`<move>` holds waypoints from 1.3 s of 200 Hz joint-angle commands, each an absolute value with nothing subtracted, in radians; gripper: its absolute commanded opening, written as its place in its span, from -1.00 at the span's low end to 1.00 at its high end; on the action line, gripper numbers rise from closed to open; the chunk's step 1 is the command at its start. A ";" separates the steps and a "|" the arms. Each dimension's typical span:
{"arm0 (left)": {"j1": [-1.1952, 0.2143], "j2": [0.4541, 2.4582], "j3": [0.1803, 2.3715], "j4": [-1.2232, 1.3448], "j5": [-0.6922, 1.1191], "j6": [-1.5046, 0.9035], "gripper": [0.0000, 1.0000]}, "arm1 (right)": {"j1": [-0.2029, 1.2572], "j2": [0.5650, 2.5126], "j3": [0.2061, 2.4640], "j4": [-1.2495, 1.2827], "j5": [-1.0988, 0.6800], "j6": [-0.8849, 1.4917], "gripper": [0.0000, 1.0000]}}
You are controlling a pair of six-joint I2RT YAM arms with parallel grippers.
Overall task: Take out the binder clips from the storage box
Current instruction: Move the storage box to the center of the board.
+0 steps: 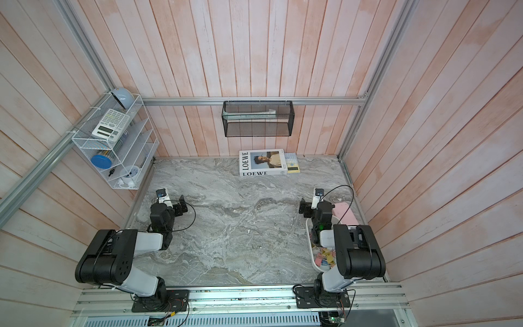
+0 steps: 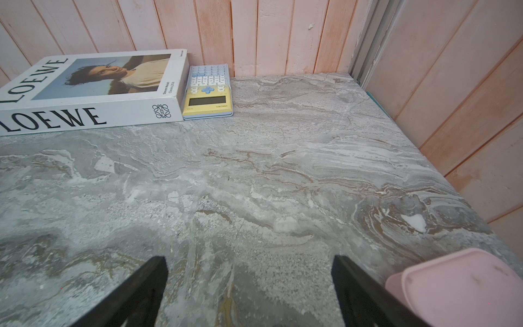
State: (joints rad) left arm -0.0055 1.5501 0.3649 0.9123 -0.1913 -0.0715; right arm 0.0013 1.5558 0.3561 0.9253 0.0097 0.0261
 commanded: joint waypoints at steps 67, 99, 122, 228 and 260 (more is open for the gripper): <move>0.000 1.211 0.493 0.433 -0.405 -0.231 1.00 | 0.010 1.067 0.484 0.373 0.250 0.246 0.96; 0.005 1.094 0.658 0.066 -0.352 -0.504 1.00 | 0.003 0.931 0.719 -0.147 0.205 0.392 0.96; 0.019 1.059 0.724 -0.047 -0.197 -0.620 1.00 | -0.002 0.848 0.737 -0.281 0.205 0.493 0.96; -0.149 1.248 0.990 -0.288 -0.179 -0.686 0.99 | 0.019 0.747 0.874 -0.911 0.130 0.534 0.96; -0.199 1.311 1.073 -0.414 -0.211 -0.663 1.00 | 0.065 0.755 0.878 -0.977 0.155 0.533 0.96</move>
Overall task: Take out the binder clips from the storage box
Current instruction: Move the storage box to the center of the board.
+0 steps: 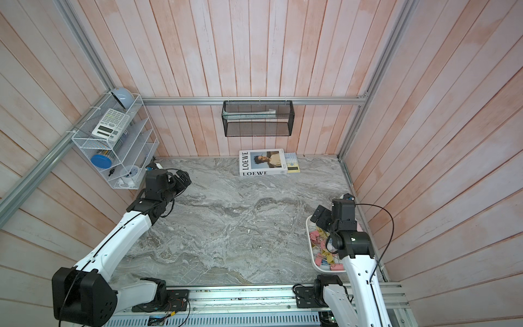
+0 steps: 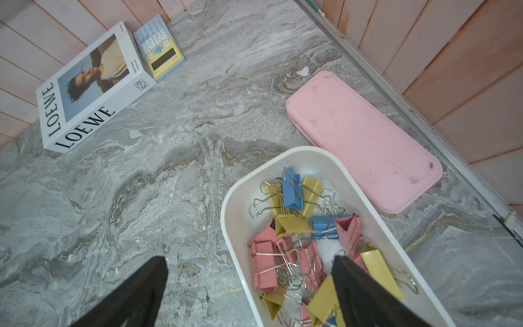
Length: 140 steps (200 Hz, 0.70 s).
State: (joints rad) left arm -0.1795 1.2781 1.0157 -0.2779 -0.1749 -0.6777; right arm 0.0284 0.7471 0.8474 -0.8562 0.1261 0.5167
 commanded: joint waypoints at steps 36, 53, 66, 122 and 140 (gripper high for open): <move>-0.199 1.223 1.027 -0.422 -0.182 -0.723 1.00 | 0.193 0.853 0.898 -0.995 0.244 0.546 0.96; -0.200 1.188 1.003 -0.435 -0.155 -0.742 1.00 | 0.239 0.909 0.900 -0.994 0.276 0.552 0.94; -0.200 1.179 1.008 -0.474 -0.125 -0.746 1.00 | 0.264 0.939 0.892 -0.983 0.282 0.556 0.84; -0.199 1.086 0.955 -0.520 -0.133 -0.720 1.00 | 0.316 1.059 0.843 -0.902 0.267 0.548 -0.09; -0.200 1.077 0.946 -0.520 -0.129 -0.714 1.00 | 0.317 1.114 0.838 -0.876 0.264 0.531 -0.20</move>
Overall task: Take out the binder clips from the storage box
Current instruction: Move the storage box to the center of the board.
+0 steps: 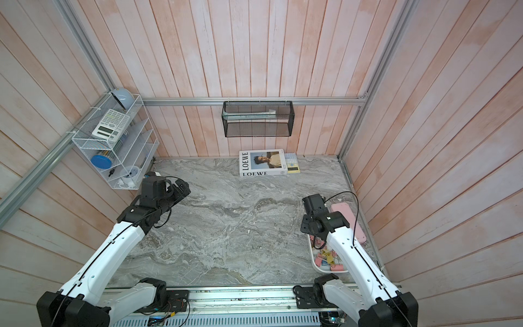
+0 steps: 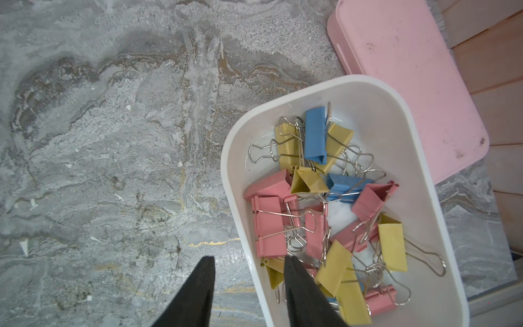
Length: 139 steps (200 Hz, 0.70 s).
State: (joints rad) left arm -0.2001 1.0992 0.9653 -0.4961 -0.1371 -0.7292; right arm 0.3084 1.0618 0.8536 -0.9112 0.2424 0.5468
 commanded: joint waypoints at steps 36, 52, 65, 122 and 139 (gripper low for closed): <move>-0.199 1.073 0.951 -0.546 -0.110 -0.700 1.00 | 0.316 1.230 0.840 -0.810 0.252 0.497 -0.37; -0.200 1.070 0.956 -0.561 -0.111 -0.692 1.00 | 0.317 1.290 0.843 -0.794 0.241 0.493 -0.42; -0.199 1.065 0.960 -0.574 -0.108 -0.687 1.00 | 0.316 1.347 0.866 -0.809 0.227 0.481 -0.53; -0.200 1.019 0.971 -0.643 -0.113 -0.664 1.00 | 0.399 1.561 0.999 -0.871 0.231 0.496 -1.00; -0.201 0.994 0.974 -0.665 -0.123 -0.652 1.00 | 0.442 1.566 1.040 -0.849 0.225 0.535 -1.00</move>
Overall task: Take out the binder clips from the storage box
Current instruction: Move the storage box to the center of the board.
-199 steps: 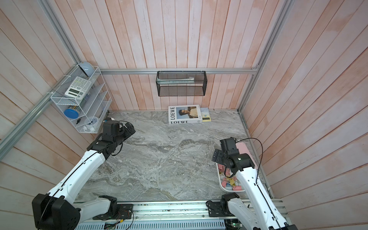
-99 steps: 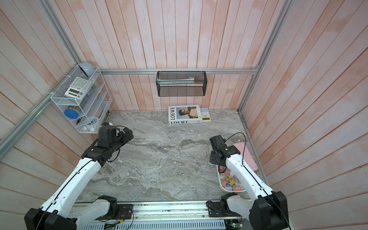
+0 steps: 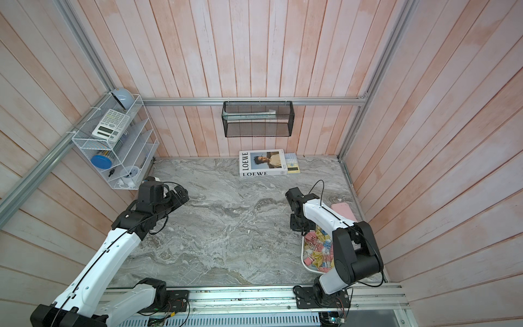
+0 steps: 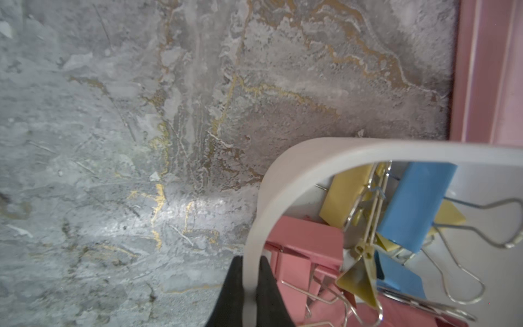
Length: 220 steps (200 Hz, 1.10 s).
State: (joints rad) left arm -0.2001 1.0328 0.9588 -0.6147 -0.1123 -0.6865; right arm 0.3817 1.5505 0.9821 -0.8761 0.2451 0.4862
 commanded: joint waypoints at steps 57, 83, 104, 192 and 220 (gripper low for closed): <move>-0.199 0.916 0.977 -0.737 -0.122 -0.640 1.00 | 0.584 1.791 1.375 -0.909 0.214 0.644 -1.00; -0.200 0.877 0.974 -0.770 -0.121 -0.643 1.00 | 0.634 1.940 1.568 -0.937 0.198 0.678 -1.00; -0.199 0.845 0.972 -0.799 -0.114 -0.646 1.00 | 0.660 2.078 1.773 -0.996 0.198 0.697 -1.00; -0.200 0.776 0.960 -0.881 -0.109 -0.651 0.99 | 0.693 2.606 2.686 -1.395 0.178 0.763 -1.00; -0.200 0.770 0.953 -0.880 -0.118 -0.649 1.00 | 0.731 2.553 2.588 -1.362 0.171 0.806 -1.00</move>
